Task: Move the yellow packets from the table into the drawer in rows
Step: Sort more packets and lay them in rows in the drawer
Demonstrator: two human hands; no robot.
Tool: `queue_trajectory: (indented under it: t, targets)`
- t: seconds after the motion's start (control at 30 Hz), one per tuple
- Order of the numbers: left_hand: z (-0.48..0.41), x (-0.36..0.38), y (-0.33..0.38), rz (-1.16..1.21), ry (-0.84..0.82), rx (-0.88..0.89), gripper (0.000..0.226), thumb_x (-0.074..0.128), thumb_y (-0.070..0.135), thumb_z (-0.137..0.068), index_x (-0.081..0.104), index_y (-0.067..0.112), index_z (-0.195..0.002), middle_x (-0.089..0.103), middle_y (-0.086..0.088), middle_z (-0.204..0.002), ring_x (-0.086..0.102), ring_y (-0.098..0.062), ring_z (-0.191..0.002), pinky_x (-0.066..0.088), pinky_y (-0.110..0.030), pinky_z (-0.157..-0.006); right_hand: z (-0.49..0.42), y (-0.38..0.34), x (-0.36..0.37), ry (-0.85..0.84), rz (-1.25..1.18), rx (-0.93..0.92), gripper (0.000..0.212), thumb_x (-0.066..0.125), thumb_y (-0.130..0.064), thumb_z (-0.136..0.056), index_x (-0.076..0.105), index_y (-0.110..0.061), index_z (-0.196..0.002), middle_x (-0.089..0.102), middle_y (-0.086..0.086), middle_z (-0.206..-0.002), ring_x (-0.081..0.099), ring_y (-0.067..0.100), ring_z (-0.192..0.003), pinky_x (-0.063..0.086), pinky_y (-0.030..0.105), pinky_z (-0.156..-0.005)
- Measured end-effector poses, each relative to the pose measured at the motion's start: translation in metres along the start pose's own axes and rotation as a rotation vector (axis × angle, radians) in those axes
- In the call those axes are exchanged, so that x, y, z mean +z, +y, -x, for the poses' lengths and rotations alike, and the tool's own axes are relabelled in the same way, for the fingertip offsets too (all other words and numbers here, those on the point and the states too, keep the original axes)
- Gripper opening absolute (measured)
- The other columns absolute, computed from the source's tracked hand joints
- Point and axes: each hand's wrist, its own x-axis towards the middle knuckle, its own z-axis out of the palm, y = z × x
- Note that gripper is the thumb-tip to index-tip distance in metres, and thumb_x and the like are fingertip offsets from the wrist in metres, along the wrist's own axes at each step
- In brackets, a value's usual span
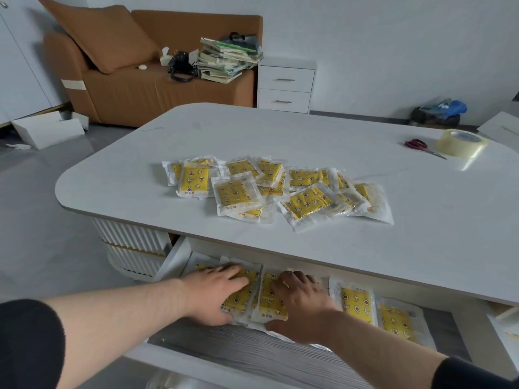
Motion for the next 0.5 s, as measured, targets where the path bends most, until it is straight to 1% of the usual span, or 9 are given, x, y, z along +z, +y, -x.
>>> queue_trajectory:
  t: [0.17,0.27,0.37,0.43,0.5]
  targets:
    - [0.001,0.004,-0.003,-0.006,0.011,-0.023,0.087,0.052,0.057,-0.087,0.001,0.032,-0.153,-0.009,0.0,-0.162,-0.002,-0.022,-0.149,0.004,-0.039,-0.119,0.001,0.01,0.0,-0.008,-0.048,-0.032,0.087,0.05,-0.076,-0.076,0.026,-0.036,-0.149,0.018,-0.006,-0.159,0.013,0.02,-0.146,0.005,0.04,-0.12]
    - [-0.001,0.008,-0.006,-0.004,0.021,-0.037,0.09,0.053,0.061,-0.085,0.001,0.032,-0.153,-0.006,0.001,-0.162,0.001,-0.022,-0.149,0.006,-0.04,-0.119,0.003,0.011,0.002,-0.033,-0.029,-0.035,0.083,0.047,-0.073,-0.079,0.023,-0.038,-0.15,0.017,-0.005,-0.16,0.011,0.02,-0.147,0.002,0.041,-0.12]
    - [-0.002,0.007,-0.006,-0.017,0.017,-0.039,0.088,0.05,0.061,-0.085,0.001,0.032,-0.153,-0.007,0.001,-0.162,0.0,-0.023,-0.149,0.005,-0.04,-0.119,0.003,0.006,0.003,-0.018,-0.023,-0.013,0.079,0.045,-0.073,-0.082,0.025,-0.036,-0.149,0.023,-0.002,-0.156,0.017,0.023,-0.144,0.007,0.042,-0.12]
    - [-0.003,0.007,-0.006,-0.021,0.016,-0.036,0.087,0.049,0.061,-0.086,0.001,0.032,-0.153,-0.008,0.0,-0.162,-0.001,-0.023,-0.149,0.003,-0.04,-0.119,0.001,0.002,0.004,-0.002,-0.028,0.011,0.078,0.046,-0.072,-0.082,0.028,-0.034,-0.148,0.027,0.0,-0.153,0.023,0.025,-0.141,0.013,0.042,-0.119]
    - [-0.004,0.007,-0.006,-0.02,0.018,-0.035,0.088,0.049,0.062,-0.085,0.001,0.031,-0.153,-0.008,0.0,-0.162,-0.001,-0.022,-0.149,0.002,-0.04,-0.119,-0.001,0.0,0.003,0.005,-0.044,0.021,0.079,0.048,-0.072,-0.081,0.03,-0.033,-0.147,0.028,0.0,-0.152,0.024,0.025,-0.139,0.016,0.042,-0.118]
